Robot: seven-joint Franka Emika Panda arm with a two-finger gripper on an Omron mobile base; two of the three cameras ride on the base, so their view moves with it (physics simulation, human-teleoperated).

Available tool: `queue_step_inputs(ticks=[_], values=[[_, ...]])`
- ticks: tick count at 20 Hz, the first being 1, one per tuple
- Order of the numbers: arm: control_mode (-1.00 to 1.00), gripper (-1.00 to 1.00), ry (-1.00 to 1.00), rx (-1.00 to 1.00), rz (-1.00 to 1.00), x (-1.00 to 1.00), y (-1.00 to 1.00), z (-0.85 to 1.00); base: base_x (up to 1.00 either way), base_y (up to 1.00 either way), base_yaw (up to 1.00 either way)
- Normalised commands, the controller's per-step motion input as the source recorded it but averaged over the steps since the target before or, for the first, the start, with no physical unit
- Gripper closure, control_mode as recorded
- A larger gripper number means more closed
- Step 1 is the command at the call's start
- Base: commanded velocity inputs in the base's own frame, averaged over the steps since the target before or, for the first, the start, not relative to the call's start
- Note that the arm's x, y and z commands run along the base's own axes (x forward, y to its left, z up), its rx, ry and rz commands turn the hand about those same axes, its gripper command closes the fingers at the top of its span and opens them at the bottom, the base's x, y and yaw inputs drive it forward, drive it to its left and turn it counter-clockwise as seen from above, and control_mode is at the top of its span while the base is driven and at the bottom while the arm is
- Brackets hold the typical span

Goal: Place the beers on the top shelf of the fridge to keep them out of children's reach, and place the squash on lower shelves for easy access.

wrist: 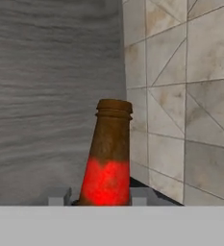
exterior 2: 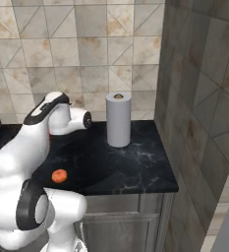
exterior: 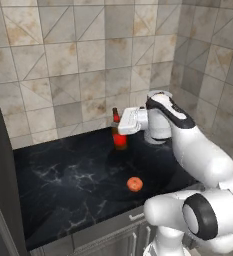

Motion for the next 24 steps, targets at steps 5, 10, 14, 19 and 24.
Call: queue_step_inputs(ticks=[5,10,14,19,24], values=[[-1.00,1.00,0.14,-0.05,-0.08,-0.86,-0.55,1.00,0.00,0.00,0.00],[-1.00,1.00,0.15,-0.07,-0.09,-0.82,-0.58,0.90,0.00,0.00,0.00],[-1.00,1.00,0.05,-0.09,-0.09,-0.68,-0.44,0.77,0.00,0.00,0.00],[-1.00,1.00,0.01,-0.10,-0.11,-0.71,-0.46,0.62,0.00,0.00,0.00],[-1.00,1.00,0.00,-0.07,-0.11,-0.75,-0.60,0.45,0.00,0.00,0.00]])
